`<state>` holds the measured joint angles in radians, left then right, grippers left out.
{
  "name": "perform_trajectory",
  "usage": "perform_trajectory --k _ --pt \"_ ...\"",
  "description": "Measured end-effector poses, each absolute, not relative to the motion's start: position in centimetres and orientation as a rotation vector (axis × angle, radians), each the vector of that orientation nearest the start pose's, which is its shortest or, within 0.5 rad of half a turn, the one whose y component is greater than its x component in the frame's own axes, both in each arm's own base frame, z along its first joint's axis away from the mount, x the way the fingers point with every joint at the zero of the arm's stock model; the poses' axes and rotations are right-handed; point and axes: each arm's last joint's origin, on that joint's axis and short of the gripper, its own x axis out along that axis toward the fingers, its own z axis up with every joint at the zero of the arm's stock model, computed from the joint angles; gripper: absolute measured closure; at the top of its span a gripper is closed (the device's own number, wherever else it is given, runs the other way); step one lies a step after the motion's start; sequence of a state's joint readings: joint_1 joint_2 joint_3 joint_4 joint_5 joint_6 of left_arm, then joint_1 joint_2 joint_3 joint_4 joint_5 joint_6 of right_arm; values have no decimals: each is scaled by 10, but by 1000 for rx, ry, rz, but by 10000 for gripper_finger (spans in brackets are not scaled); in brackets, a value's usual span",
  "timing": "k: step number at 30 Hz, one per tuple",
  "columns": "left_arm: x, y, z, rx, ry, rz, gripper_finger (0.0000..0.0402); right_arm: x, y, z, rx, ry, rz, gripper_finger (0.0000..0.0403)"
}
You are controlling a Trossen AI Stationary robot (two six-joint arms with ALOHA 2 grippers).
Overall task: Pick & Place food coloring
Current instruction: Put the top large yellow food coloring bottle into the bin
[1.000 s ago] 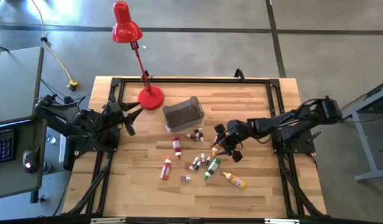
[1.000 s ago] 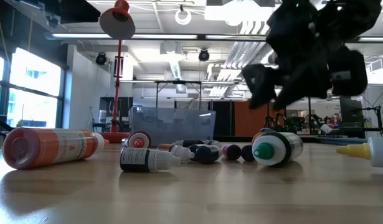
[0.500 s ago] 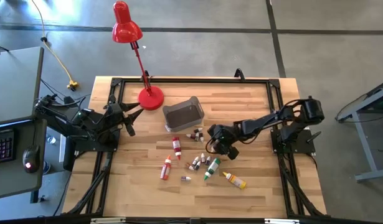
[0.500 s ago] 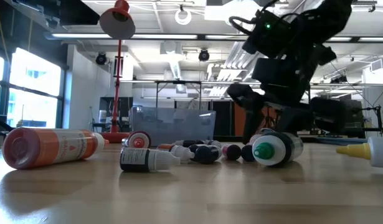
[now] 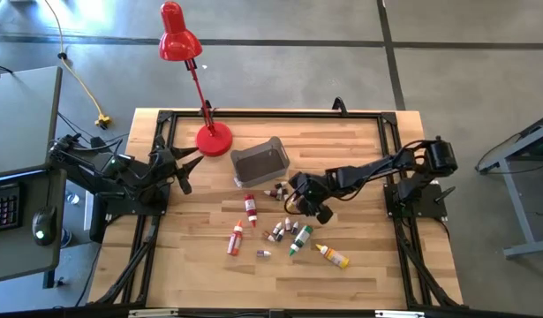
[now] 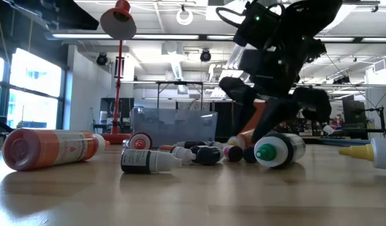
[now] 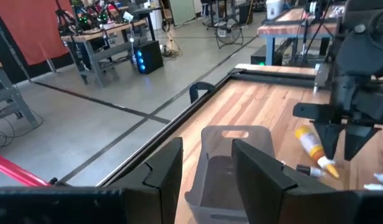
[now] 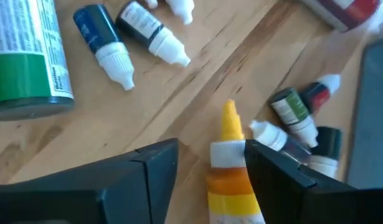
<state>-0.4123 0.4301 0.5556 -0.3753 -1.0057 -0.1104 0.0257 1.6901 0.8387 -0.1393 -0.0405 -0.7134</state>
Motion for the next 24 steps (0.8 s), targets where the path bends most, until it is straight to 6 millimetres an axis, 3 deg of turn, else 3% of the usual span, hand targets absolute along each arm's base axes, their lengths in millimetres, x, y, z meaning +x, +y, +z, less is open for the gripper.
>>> perform_trajectory --k 4,15,24 --pt "98 -16 284 55 156 597 266 313 1 131 -722 989 308 246" --pt "99 -17 283 53 163 565 266 309 -24 131 -610 1045 193 249" --pt "98 -17 280 79 194 565 266 308 -25 131 -554 1070 122 249"
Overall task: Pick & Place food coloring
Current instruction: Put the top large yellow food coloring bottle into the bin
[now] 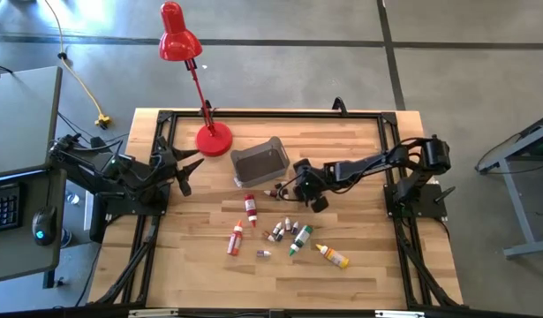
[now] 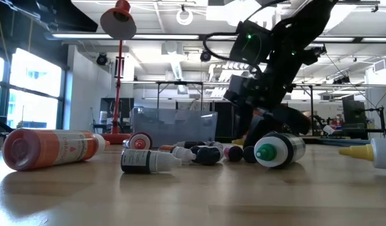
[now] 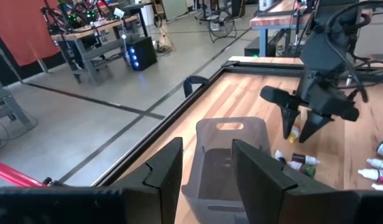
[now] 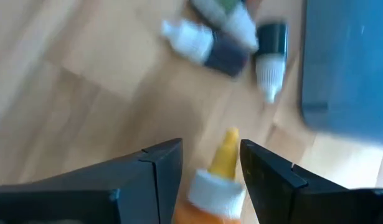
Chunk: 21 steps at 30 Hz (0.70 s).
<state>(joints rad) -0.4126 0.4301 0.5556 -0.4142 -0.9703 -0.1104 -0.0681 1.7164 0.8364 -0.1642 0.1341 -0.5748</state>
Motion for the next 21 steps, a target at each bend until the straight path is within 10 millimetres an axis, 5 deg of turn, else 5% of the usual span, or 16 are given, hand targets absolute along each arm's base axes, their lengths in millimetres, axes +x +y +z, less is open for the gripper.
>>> perform_trajectory --k 15,21 --pt "98 -17 279 82 204 543 266 302 -26 129 -317 1136 -44 250" --pt "98 -17 279 82 203 543 266 301 -25 128 -306 1148 -27 280"
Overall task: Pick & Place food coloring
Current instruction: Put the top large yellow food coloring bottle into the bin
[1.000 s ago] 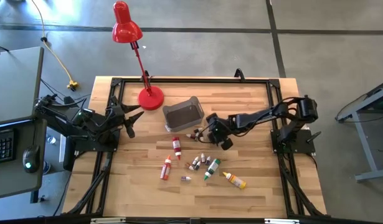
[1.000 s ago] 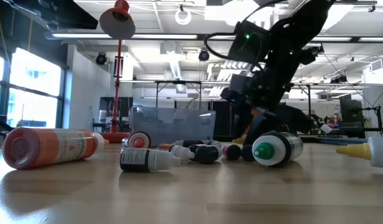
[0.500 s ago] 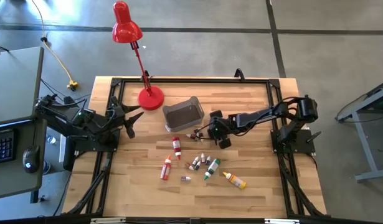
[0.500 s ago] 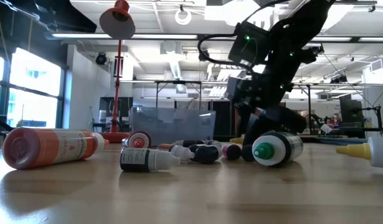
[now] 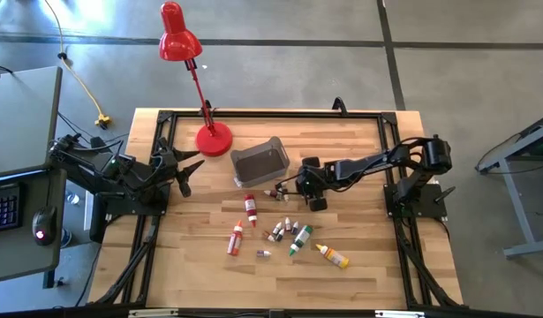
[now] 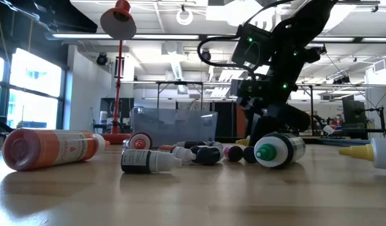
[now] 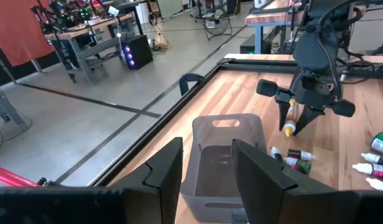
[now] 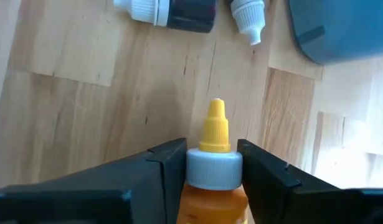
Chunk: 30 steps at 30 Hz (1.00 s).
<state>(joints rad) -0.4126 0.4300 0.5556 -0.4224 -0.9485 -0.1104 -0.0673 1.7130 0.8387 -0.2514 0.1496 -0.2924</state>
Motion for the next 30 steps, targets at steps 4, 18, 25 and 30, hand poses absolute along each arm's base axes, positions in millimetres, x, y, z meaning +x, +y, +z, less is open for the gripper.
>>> perform_trajectory --k 4,18,25,30 --pt "98 -17 279 81 204 538 266 301 -25 128 -306 1154 -26 287" --pt "98 -17 279 79 203 533 266 316 -26 168 -296 812 -137 285" --pt "98 -17 280 78 195 556 266 312 -27 223 -171 496 -254 281" --pt "98 -17 280 78 195 556 266 316 -27 240 -176 336 -261 283"
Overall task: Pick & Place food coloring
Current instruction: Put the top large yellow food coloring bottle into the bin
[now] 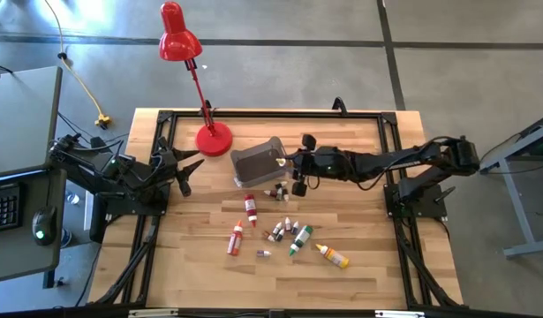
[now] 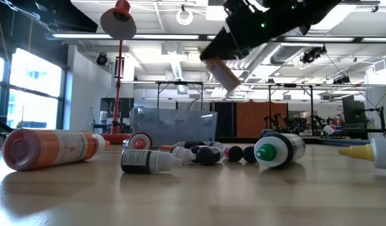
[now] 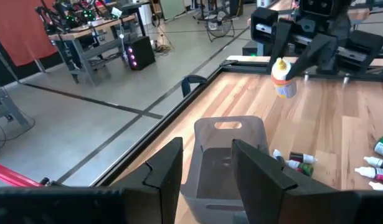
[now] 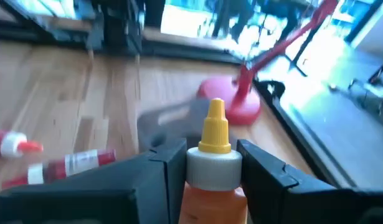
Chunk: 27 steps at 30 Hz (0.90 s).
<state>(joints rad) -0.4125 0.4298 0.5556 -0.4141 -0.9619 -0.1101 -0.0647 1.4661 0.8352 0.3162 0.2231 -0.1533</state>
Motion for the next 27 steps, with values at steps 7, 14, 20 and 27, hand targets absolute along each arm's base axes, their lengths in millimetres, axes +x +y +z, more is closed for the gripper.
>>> perform_trajectory --k 7,14,20,27 --pt "98 -17 279 85 203 558 266 307 -29 209 -173 317 -379 279" --pt "98 -17 279 93 204 557 266 255 -27 178 -72 -1 -569 280" --pt "98 -17 279 94 204 556 266 217 -27 157 54 -98 -635 277" --pt "98 -17 279 94 204 555 266 204 -27 135 49 49 -650 276"
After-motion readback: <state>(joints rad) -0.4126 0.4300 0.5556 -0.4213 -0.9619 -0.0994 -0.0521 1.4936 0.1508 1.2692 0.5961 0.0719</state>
